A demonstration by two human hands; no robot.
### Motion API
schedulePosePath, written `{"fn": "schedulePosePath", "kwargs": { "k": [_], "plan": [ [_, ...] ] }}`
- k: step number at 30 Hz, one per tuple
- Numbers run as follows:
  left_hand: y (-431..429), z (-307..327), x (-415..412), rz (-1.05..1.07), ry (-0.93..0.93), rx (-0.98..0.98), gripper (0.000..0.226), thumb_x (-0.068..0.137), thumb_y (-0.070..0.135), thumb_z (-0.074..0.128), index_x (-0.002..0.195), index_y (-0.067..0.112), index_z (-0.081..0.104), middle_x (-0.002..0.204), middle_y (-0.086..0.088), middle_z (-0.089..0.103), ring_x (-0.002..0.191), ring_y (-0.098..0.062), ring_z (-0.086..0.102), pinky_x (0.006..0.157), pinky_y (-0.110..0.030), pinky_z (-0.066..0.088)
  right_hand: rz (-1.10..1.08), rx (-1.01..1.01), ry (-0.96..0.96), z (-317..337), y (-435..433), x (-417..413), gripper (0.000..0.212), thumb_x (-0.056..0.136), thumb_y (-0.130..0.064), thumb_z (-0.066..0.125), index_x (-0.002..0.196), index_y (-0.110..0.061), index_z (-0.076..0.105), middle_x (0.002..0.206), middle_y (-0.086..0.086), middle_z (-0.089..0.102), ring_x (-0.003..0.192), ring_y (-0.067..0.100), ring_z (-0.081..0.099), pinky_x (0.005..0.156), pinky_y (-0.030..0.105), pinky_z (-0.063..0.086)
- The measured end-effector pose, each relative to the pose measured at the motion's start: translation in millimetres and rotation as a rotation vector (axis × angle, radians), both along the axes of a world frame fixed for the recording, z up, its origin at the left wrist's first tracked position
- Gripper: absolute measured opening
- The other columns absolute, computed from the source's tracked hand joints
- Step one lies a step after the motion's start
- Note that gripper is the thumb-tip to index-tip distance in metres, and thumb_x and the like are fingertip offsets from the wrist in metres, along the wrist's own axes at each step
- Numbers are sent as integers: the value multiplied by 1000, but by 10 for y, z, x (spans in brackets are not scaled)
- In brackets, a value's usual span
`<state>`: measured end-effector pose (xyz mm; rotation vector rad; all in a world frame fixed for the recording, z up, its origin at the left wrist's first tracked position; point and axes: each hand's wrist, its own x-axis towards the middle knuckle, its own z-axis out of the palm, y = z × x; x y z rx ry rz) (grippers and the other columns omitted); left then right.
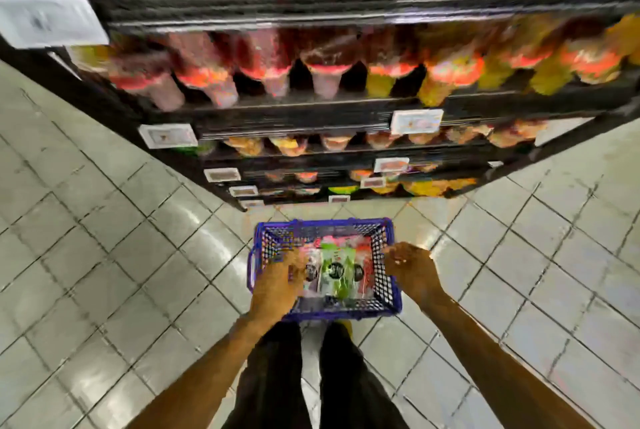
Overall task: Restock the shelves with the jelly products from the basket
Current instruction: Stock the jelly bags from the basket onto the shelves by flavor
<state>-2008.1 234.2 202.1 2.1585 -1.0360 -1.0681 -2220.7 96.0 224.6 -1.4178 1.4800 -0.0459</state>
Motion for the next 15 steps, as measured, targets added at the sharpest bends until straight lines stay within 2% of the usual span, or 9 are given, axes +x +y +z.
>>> {"fn": "schedulePosePath", "kwargs": {
  "k": [2,3,5,6,8,10,12,13,15],
  "plan": [
    [109,-473,-85,90,27,59,14,85,-10,59,85,0,68,83,-9,67,83,-15,60,72,-19,42,-33,34,6,-498,72,-54,15,87,7,62,100,8,69,95,17,67,59,-5,58,60,5,46],
    [148,-695,-126,138,38,86,13,86,-9,60,83,1,69,81,-9,67,81,-13,59,67,-14,37,-54,27,10,-756,101,-78,12,85,11,63,96,10,70,96,22,68,65,-2,61,67,13,49],
    [192,-1124,-193,199,42,152,10,91,1,60,87,2,70,82,-14,68,79,-14,57,64,-18,32,-81,65,44,-1244,157,-91,8,86,10,64,91,15,68,89,24,68,76,20,59,72,34,49],
    [211,-1353,-217,224,37,187,14,94,7,58,89,1,70,85,-16,69,79,-18,59,66,-23,33,-108,108,63,-1492,175,-97,12,86,9,63,95,16,66,85,20,66,74,22,56,67,33,48],
    [245,-1847,-239,239,12,253,27,94,15,51,85,-3,69,85,-24,69,79,-31,64,69,-36,42,-99,141,111,-2009,205,-111,16,88,9,60,103,12,65,81,10,62,68,15,52,59,17,44],
    [277,-2335,-230,245,17,300,25,92,10,51,78,-4,67,78,-27,67,77,-37,64,68,-40,47,-41,178,154,-2485,238,-88,15,91,0,58,103,5,67,86,10,65,71,14,57,58,8,41],
    [297,-2829,-199,243,56,387,17,91,4,56,78,3,68,77,-21,68,79,-36,64,67,-33,47,-41,193,201,-2978,245,-69,16,91,-5,59,99,3,70,96,17,71,85,28,66,61,19,41],
    [310,-3084,-165,222,66,434,14,90,5,57,83,3,70,84,-22,70,85,-36,65,71,-34,46,-28,185,233,-3227,251,-72,17,91,-5,58,100,2,71,99,18,72,92,32,66,63,23,39],
    [321,-3592,-138,182,90,490,29,89,17,50,92,-5,70,97,-27,69,95,-39,65,78,-41,44,31,195,293,-3687,259,-76,21,92,-7,57,107,-4,71,105,17,71,99,33,65,67,24,39]
  ]
}}
